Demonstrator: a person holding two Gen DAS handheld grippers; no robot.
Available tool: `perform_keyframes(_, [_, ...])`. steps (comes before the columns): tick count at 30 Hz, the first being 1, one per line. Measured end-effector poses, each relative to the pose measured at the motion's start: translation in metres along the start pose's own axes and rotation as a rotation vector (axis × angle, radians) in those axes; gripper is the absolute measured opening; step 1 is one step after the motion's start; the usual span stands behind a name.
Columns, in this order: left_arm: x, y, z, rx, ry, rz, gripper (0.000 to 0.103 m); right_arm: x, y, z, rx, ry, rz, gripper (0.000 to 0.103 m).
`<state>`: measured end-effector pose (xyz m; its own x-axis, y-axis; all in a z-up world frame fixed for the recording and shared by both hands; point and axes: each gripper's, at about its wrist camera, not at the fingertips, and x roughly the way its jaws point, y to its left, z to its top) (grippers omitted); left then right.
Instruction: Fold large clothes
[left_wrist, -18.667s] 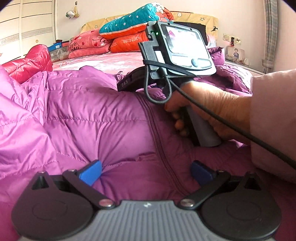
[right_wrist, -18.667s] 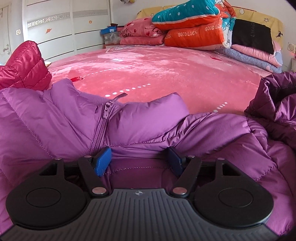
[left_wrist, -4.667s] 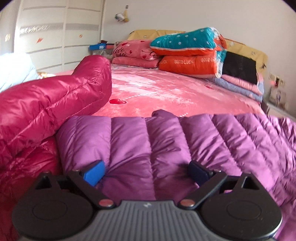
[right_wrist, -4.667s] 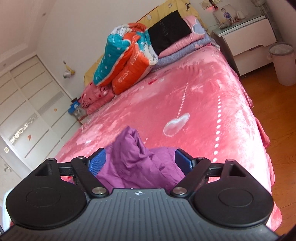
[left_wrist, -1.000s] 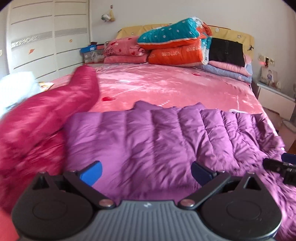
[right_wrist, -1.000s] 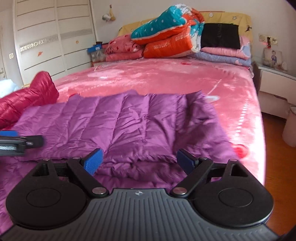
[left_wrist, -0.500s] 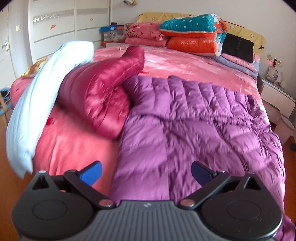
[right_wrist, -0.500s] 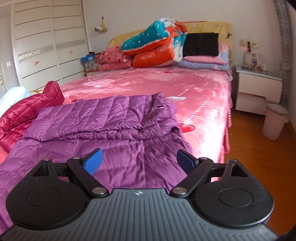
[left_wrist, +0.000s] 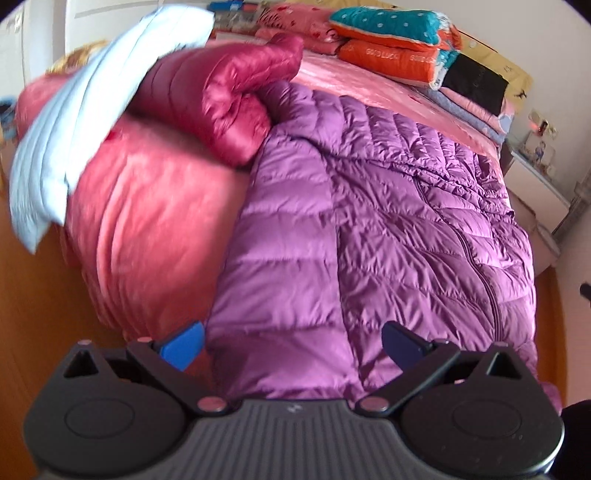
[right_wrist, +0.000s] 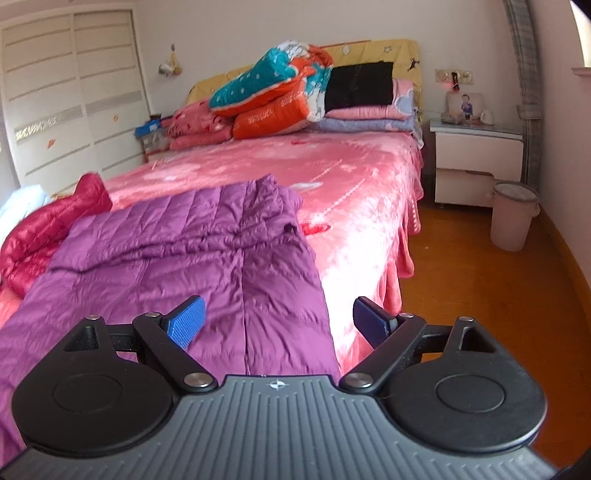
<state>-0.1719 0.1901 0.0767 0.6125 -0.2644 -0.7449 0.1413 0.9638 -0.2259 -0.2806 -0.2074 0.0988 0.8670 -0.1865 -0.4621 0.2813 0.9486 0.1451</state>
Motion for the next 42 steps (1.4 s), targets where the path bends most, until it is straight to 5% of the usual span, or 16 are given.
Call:
perform_keyframes(15, [0.039, 0.015, -0.017, -0.102, 0.159, -0.087, 0.102, 0.006, -0.012, -0.008, 0.184, 0.075, 0.006, 0.103])
perform_keyframes(26, [0.038, 0.005, -0.025, -0.107, 0.209, -0.146, 0.100, 0.013, 0.006, -0.011, 0.067, 0.121, 0.013, 0.103])
perform_keyframes(32, [0.031, -0.004, -0.025, -0.075, 0.189, -0.158, 0.073, 0.016, 0.008, -0.011, 0.034, 0.131, 0.019, 0.103])
perform_keyframes(37, [0.019, -0.004, -0.019, -0.103, 0.150, -0.201, 0.032, 0.018, 0.006, -0.011, 0.037, 0.135, 0.023, 0.103])
perform_keyframes(42, [0.010, 0.000, -0.005, -0.201, 0.109, -0.280, 0.021, 0.015, 0.007, -0.012, 0.032, 0.128, 0.046, 0.103])
